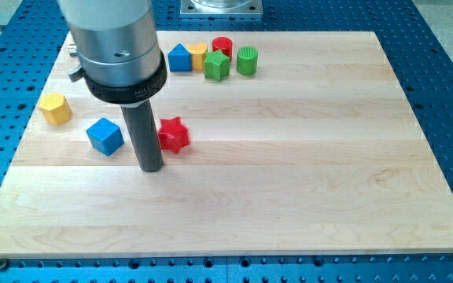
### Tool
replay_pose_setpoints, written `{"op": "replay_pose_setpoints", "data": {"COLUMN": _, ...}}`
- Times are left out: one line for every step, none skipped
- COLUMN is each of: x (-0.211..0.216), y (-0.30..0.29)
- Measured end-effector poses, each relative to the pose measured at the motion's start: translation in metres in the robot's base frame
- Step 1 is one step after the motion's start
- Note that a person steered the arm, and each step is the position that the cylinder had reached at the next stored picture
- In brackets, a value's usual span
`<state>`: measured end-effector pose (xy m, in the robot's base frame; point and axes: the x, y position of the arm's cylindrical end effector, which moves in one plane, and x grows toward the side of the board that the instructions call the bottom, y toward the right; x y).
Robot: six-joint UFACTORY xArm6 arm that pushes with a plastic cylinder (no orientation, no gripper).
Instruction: Push the red star into the green star
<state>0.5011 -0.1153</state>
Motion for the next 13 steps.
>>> {"op": "replay_pose_setpoints", "data": {"x": -0.031, "y": -0.017}}
{"op": "replay_pose_setpoints", "data": {"x": -0.009, "y": -0.001}}
{"op": "replay_pose_setpoints", "data": {"x": 0.032, "y": -0.015}}
{"op": "replay_pose_setpoints", "data": {"x": -0.03, "y": 0.049}}
{"op": "replay_pose_setpoints", "data": {"x": -0.116, "y": 0.036}}
{"op": "replay_pose_setpoints", "data": {"x": -0.121, "y": 0.042}}
{"op": "replay_pose_setpoints", "data": {"x": -0.055, "y": 0.047}}
{"op": "replay_pose_setpoints", "data": {"x": -0.086, "y": 0.074}}
{"op": "replay_pose_setpoints", "data": {"x": -0.154, "y": 0.077}}
{"op": "replay_pose_setpoints", "data": {"x": -0.061, "y": 0.069}}
{"op": "replay_pose_setpoints", "data": {"x": 0.028, "y": -0.037}}
{"op": "replay_pose_setpoints", "data": {"x": 0.019, "y": -0.128}}
{"op": "replay_pose_setpoints", "data": {"x": -0.037, "y": -0.041}}
